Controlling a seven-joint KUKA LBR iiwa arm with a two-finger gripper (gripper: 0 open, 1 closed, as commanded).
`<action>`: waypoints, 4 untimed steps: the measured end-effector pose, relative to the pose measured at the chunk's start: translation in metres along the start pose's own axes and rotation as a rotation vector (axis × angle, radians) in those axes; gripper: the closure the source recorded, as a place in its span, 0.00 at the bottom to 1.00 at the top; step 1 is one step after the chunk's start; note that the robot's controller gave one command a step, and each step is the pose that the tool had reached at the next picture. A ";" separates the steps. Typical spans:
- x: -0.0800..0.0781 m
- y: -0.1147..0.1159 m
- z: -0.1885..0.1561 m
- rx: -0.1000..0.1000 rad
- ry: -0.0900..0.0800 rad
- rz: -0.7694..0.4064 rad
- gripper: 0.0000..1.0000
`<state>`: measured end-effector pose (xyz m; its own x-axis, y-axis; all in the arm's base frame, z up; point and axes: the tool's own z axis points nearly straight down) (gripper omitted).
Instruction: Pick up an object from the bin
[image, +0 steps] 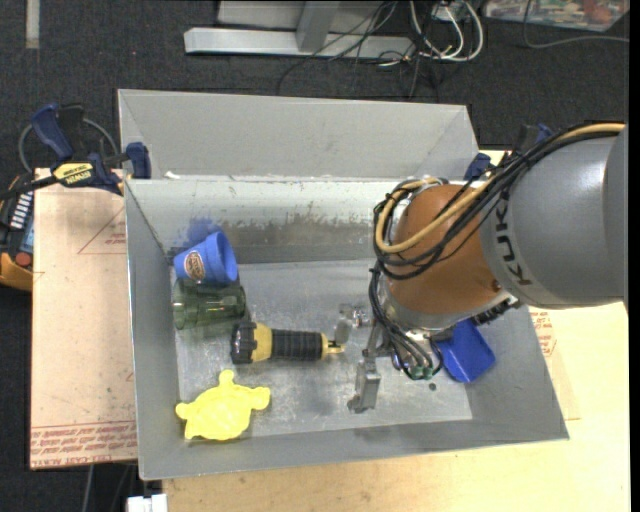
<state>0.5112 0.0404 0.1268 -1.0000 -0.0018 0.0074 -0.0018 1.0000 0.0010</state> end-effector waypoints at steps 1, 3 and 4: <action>-0.002 0.000 -0.004 0.000 -0.007 0.002 0.00; -0.067 0.092 0.051 0.005 -0.028 -0.438 0.00; -0.024 0.121 0.023 -0.004 -0.005 -0.443 0.00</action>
Offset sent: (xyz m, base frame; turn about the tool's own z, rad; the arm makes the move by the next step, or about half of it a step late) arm -0.0217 0.0095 -0.0167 -0.3416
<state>0.5346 0.1615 0.1036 -0.9028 -0.4301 0.0004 -0.4301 0.9028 0.0063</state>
